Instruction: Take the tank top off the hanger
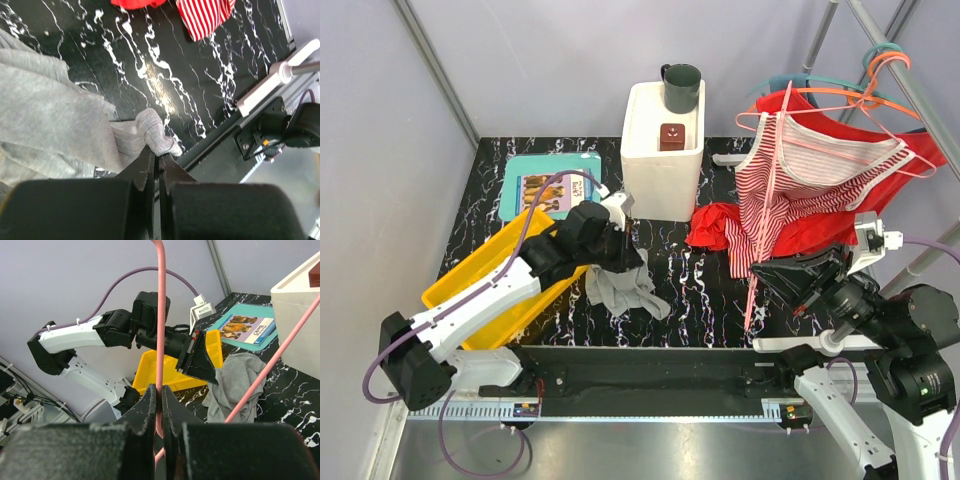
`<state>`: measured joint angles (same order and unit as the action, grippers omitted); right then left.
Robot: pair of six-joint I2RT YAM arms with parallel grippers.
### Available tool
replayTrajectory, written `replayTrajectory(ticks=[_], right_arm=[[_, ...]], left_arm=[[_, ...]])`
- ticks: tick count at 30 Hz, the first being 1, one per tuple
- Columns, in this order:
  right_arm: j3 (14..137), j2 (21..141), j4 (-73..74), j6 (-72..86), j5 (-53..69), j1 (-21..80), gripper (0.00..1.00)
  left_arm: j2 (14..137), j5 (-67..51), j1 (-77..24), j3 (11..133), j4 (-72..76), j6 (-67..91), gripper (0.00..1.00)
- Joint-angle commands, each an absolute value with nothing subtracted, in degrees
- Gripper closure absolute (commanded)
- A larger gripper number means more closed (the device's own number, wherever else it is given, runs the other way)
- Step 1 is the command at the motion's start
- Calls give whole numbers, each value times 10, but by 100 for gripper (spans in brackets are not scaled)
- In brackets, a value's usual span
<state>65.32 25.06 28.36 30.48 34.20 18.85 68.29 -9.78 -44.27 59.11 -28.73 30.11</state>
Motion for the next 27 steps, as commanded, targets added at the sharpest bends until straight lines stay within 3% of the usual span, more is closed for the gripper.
replayTrajectory(ticks=[1,9,17,19,21,25,27], right_arm=[[651,236,297,324,359,192,100],[680,218,355,366,369,192,100],[734,207,438,351,360,192,100],[739,207,451,347,360,192,100],[743,204,468,346,359,192,100],[742,195,485,345,357,192,100],[737,191,490,347,359,192,100]], left_arm=[[678,-59,-444,574,-235,307,100],[684,-2,-446,547,-238,302,96],[792,101,-424,597,-285,264,71],[817,103,-403,619,-293,259,53],[852,98,-382,634,-296,251,42],[885,120,-374,669,-314,241,1],[903,120,-374,677,-315,226,1]])
